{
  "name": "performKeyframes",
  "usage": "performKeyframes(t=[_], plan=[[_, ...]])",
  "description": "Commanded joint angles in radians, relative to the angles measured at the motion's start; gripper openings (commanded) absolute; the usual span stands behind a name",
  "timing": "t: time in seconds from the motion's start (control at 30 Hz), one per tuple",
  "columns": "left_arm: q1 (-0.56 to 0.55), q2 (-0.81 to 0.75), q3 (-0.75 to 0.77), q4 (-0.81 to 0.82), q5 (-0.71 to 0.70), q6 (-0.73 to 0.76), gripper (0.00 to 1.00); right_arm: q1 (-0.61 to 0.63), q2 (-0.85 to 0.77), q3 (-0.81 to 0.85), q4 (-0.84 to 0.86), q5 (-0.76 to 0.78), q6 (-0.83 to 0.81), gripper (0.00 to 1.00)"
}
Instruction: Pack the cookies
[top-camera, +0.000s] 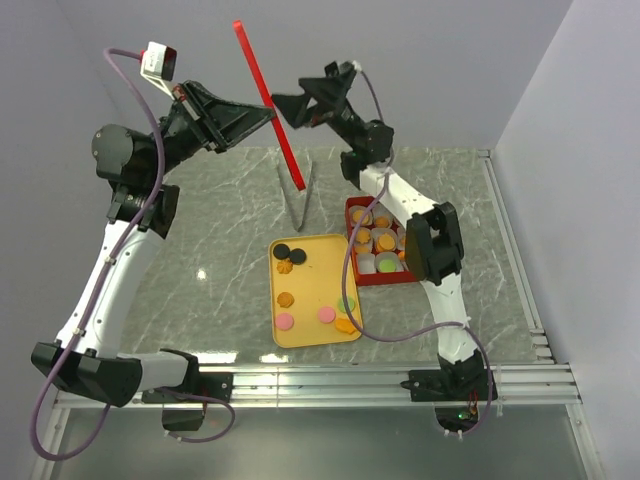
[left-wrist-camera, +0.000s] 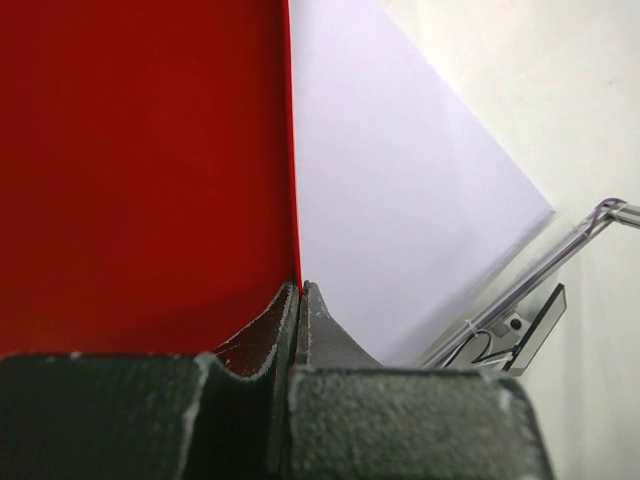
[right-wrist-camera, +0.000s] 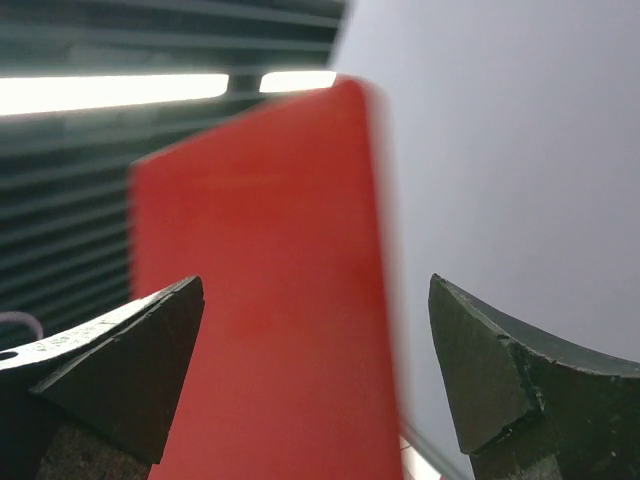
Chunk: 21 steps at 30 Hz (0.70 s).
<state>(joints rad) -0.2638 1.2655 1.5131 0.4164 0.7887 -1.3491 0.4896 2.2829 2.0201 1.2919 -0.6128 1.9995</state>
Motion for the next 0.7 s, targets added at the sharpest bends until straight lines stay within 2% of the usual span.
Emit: performKeyframes(t=[0.0, 0.1, 0.17, 0.27, 0.37, 0.67], plan=[[0.023, -0.015, 0.006, 0.211, 0.000, -0.082, 0.00, 0.015, 0.024, 0.217, 0.475, 0.094, 0.620, 0.98], [0.040, -0.003, 0.002, 0.303, -0.003, -0.143, 0.00, 0.020, 0.052, 0.294, 0.474, 0.148, 0.657, 0.96], [0.046, 0.006, 0.004, 0.387, -0.009, -0.200, 0.00, 0.023, 0.046, 0.302, 0.472, 0.125, 0.660, 0.96], [0.051, 0.032, 0.038, 0.490, -0.005, -0.278, 0.00, 0.023, -0.055, 0.172, 0.472, 0.044, 0.627, 0.96], [0.052, 0.054, 0.070, 0.553, 0.010, -0.335, 0.00, 0.020, -0.095, 0.008, 0.472, 0.025, 0.573, 0.98], [0.052, 0.041, 0.076, 0.647, 0.037, -0.424, 0.00, 0.041, -0.099, -0.044, 0.461, 0.008, 0.565, 1.00]])
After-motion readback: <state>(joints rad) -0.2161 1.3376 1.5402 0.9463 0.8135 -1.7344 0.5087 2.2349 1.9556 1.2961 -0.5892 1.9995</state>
